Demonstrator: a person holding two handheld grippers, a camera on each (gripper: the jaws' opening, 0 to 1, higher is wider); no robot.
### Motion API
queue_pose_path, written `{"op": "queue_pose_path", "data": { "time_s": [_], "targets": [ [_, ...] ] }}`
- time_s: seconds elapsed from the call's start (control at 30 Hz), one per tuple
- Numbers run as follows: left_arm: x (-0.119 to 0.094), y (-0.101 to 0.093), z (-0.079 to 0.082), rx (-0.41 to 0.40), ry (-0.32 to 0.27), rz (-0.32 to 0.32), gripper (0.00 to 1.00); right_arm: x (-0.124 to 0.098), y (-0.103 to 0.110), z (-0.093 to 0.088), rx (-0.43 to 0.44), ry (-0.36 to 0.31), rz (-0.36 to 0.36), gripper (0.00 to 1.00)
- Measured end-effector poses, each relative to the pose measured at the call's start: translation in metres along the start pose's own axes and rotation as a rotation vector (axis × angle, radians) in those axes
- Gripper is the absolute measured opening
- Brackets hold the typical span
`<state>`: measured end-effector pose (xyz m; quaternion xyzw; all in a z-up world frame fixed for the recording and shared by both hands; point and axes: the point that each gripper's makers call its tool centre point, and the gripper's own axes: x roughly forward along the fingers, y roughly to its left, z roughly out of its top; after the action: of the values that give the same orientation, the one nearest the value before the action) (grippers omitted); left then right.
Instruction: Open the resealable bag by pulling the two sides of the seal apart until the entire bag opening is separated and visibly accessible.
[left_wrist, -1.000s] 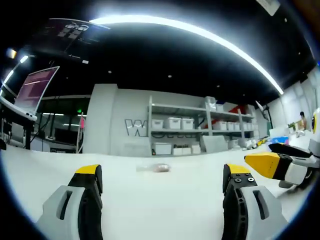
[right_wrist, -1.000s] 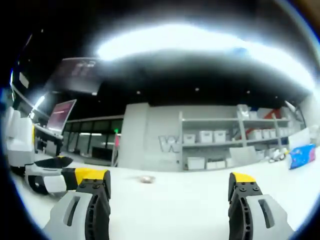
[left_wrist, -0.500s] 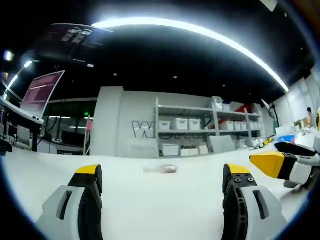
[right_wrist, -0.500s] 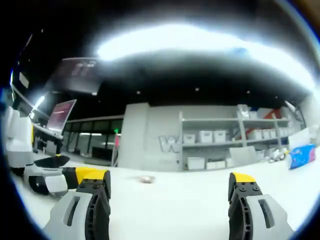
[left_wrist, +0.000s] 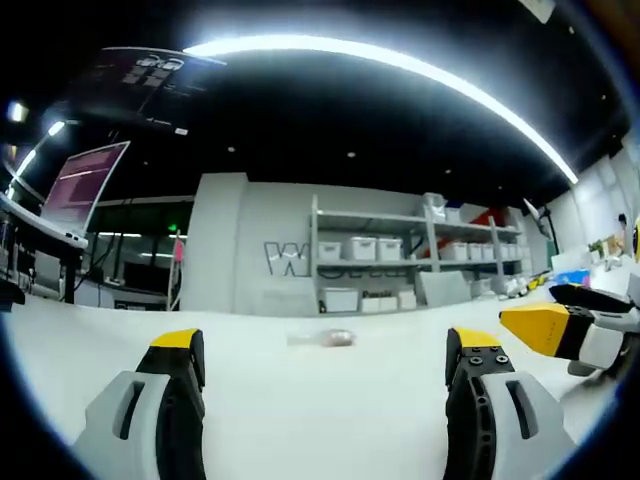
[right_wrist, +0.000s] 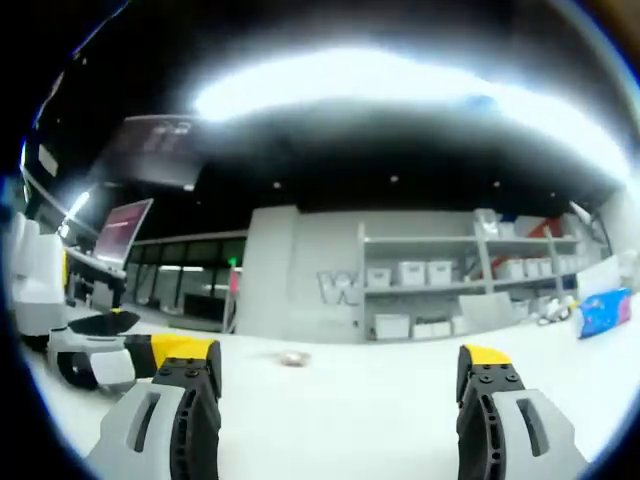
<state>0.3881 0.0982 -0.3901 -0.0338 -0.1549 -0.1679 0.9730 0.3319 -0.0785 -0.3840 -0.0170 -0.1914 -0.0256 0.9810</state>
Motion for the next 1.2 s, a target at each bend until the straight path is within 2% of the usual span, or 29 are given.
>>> {"op": "queue_pose_path", "data": {
  "time_s": [1.2],
  "targets": [
    [0.0062, -0.0045, -0.0016, 0.001, 0.001, 0.001, 0.99, 0.0058, -0.0011, 0.0022, 0.001, 0.001, 0.001, 1.00]
  ]
}}
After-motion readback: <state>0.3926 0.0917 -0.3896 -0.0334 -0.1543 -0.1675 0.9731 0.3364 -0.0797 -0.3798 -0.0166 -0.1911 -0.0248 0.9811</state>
